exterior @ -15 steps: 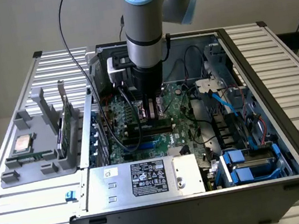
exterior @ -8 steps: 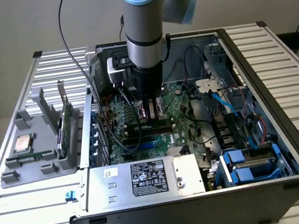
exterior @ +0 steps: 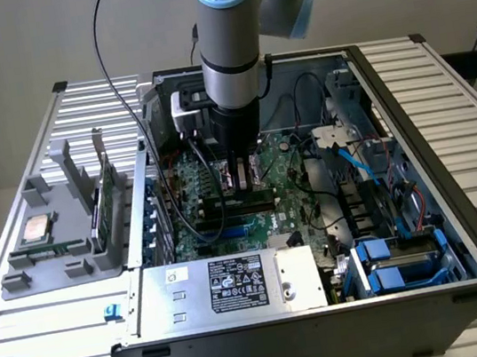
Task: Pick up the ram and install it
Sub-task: 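Insert the ram into the slot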
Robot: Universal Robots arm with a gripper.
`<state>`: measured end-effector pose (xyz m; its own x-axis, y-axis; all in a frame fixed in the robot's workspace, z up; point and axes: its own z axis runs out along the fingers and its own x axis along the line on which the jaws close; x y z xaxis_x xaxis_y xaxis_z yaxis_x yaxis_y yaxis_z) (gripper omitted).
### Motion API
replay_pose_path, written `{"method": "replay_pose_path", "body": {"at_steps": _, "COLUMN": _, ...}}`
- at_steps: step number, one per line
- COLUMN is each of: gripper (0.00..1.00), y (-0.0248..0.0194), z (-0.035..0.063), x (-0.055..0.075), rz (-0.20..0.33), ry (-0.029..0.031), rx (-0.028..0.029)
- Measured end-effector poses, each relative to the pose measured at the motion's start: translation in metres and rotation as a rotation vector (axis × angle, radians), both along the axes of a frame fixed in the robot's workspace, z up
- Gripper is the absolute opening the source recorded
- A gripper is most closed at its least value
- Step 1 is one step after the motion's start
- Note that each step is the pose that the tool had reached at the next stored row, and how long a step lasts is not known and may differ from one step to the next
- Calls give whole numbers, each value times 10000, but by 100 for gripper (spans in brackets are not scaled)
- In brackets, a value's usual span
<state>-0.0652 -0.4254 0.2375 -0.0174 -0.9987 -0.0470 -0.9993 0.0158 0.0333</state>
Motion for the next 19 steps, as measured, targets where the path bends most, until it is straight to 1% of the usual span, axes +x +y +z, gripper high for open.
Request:
{"method": "replay_pose_path", "body": {"at_steps": 12, "gripper": 11, "y": 1, "z": -1, "x": 5, "rz": -119, "ry": -1, "rx": 1}}
{"method": "replay_pose_path", "body": {"at_steps": 14, "gripper": 11, "y": 10, "z": -1, "x": 4, "rz": -120, "ry": -1, "rx": -1}}
{"method": "replay_pose_path", "body": {"at_steps": 16, "gripper": 11, "y": 31, "z": -2, "x": 5, "rz": -119, "ry": -1, "rx": 0}}
{"method": "replay_pose_path", "body": {"at_steps": 19, "gripper": 11, "y": 32, "z": -2, "x": 5, "rz": -107, "ry": -1, "rx": -6}}
